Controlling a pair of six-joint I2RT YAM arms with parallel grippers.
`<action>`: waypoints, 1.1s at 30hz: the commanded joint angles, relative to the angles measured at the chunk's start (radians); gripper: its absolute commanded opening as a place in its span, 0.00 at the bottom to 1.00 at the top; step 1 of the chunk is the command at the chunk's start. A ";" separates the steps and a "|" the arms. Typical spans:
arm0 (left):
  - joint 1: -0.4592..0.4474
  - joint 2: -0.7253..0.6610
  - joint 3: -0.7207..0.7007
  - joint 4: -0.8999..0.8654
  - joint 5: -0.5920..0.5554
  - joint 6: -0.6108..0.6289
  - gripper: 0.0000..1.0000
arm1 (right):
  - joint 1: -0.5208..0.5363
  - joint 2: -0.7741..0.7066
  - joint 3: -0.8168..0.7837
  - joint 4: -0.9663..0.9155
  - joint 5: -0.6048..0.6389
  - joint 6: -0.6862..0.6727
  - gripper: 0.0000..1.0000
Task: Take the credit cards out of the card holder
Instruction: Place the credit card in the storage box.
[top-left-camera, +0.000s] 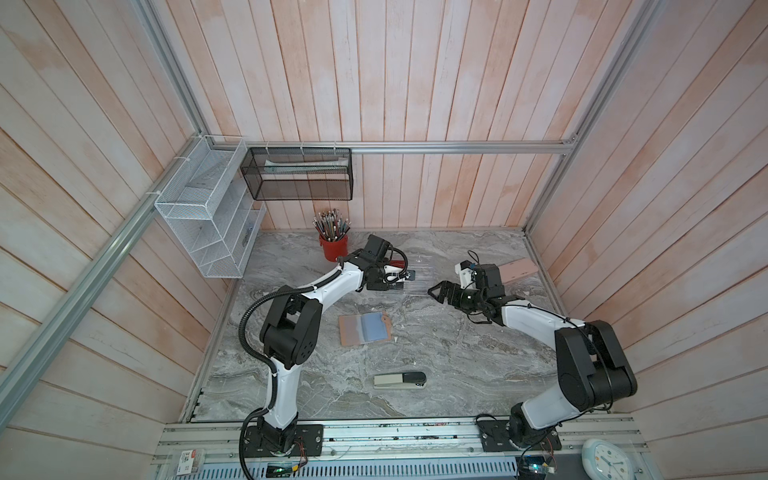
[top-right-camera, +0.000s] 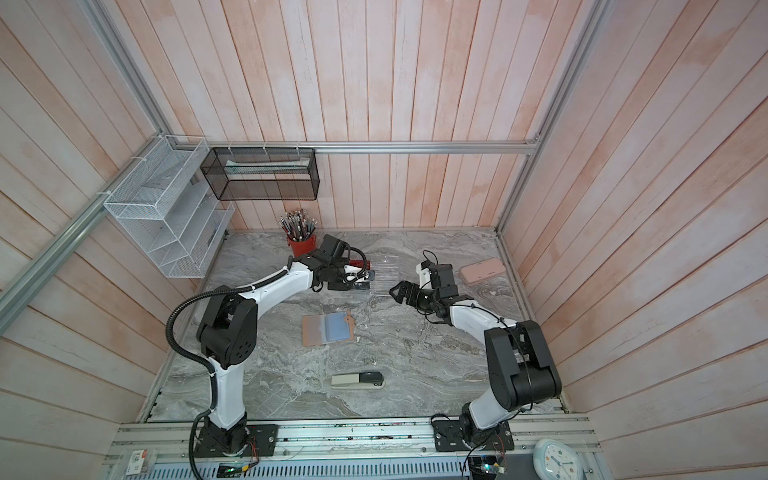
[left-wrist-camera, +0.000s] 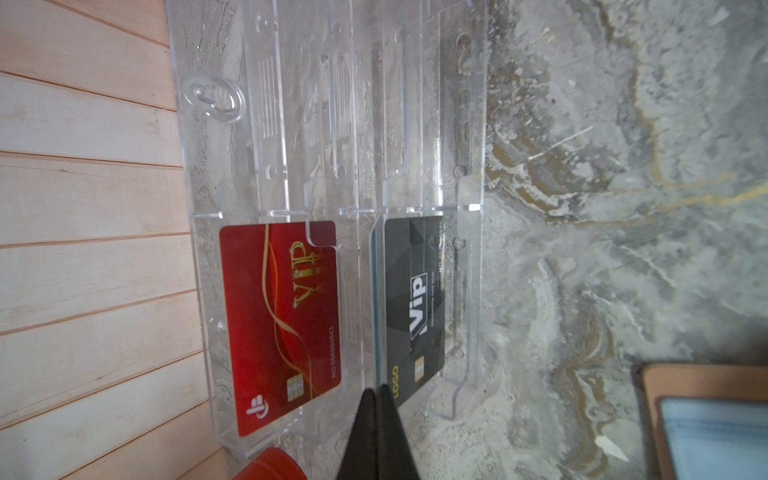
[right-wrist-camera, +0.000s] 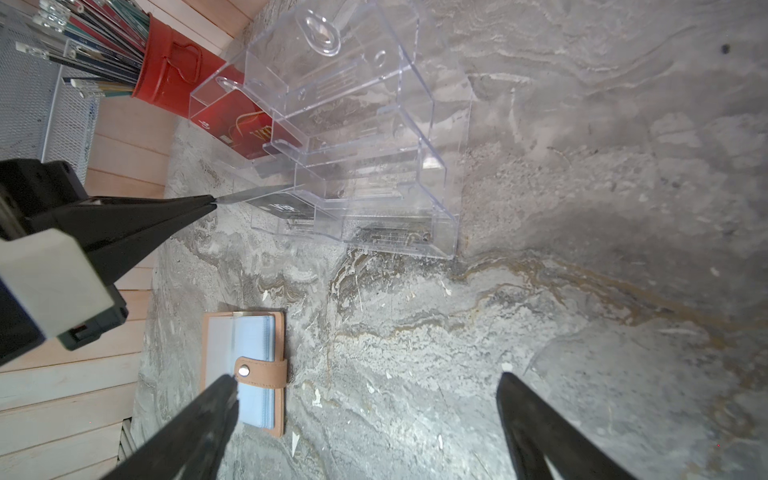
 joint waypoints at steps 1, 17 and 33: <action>-0.004 0.036 0.028 0.005 -0.007 0.020 0.00 | -0.006 -0.021 -0.013 0.017 -0.012 0.006 0.98; -0.004 0.042 0.027 0.048 -0.024 0.007 0.00 | -0.006 -0.017 -0.018 0.029 -0.023 0.014 0.98; -0.006 0.023 -0.004 0.090 -0.041 0.028 0.03 | -0.006 -0.026 -0.012 0.027 -0.024 0.020 0.98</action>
